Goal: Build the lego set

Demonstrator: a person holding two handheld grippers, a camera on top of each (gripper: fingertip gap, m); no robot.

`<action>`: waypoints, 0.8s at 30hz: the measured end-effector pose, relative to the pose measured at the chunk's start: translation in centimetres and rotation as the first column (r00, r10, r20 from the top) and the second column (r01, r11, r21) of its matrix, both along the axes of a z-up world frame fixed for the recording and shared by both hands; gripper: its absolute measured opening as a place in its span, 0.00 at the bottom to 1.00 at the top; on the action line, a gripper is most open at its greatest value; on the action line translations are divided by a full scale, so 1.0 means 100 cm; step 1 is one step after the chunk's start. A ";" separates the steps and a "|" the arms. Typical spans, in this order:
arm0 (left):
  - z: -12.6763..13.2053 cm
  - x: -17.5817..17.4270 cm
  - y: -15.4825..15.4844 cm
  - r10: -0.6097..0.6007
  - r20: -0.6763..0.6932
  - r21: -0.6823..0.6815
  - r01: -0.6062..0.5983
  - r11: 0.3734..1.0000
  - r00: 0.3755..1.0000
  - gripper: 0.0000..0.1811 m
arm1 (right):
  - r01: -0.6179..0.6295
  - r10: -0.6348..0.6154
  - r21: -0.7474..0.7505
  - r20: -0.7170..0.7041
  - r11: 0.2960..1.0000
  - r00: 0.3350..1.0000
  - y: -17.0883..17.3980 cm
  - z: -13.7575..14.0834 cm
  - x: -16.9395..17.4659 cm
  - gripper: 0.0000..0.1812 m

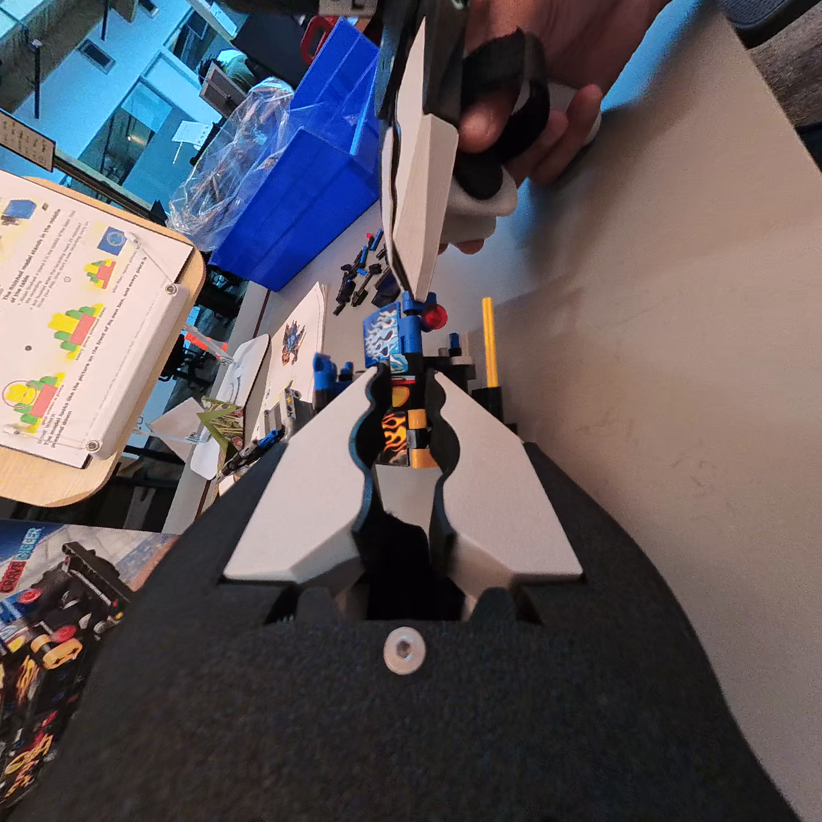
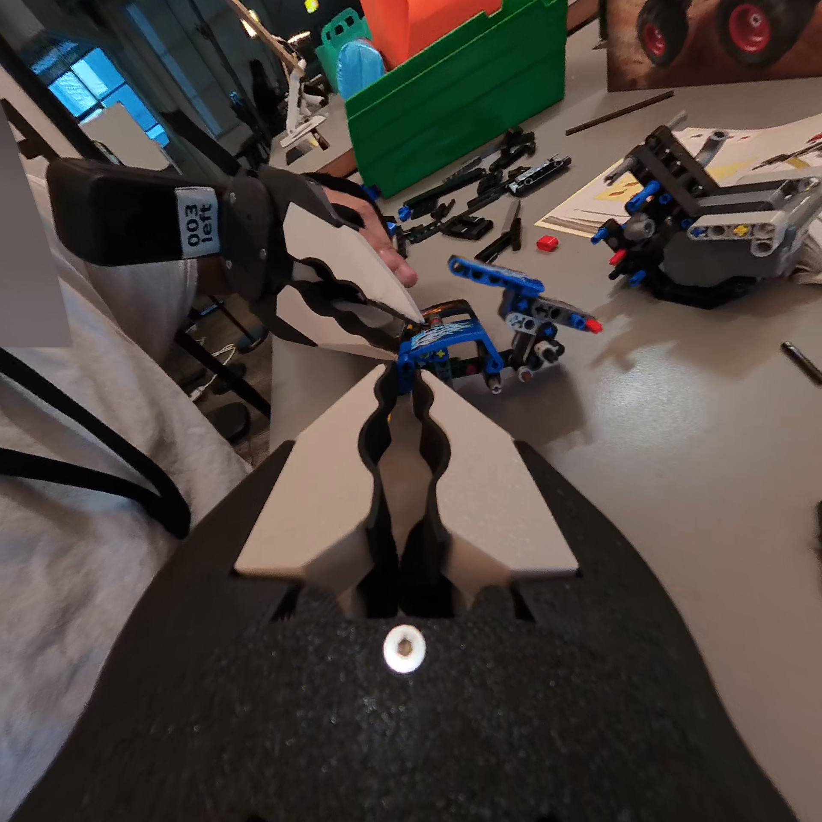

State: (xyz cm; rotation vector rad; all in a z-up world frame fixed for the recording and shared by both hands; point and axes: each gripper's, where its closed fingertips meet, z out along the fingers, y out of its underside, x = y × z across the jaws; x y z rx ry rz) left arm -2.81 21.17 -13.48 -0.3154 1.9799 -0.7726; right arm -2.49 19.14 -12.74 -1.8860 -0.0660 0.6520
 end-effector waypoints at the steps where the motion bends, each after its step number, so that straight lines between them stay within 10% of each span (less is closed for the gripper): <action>1: 0.000 -0.001 -0.001 -0.009 -0.003 -0.005 0.009 1.000 1.000 0.07 | -0.009 0.009 -0.002 0.000 1.000 1.000 -0.001 0.000 -0.001 0.03; 19: 0.001 0.004 0.003 0.015 -0.078 -0.063 -0.020 0.998 0.997 0.07 | 0.103 -0.102 -0.014 0.061 0.995 0.993 0.005 -0.001 0.008 0.04; 24: 0.019 0.011 0.019 0.059 -0.185 -0.310 -0.115 0.944 0.981 0.07 | 0.304 -0.381 0.230 0.516 0.924 0.767 0.005 0.025 0.014 0.21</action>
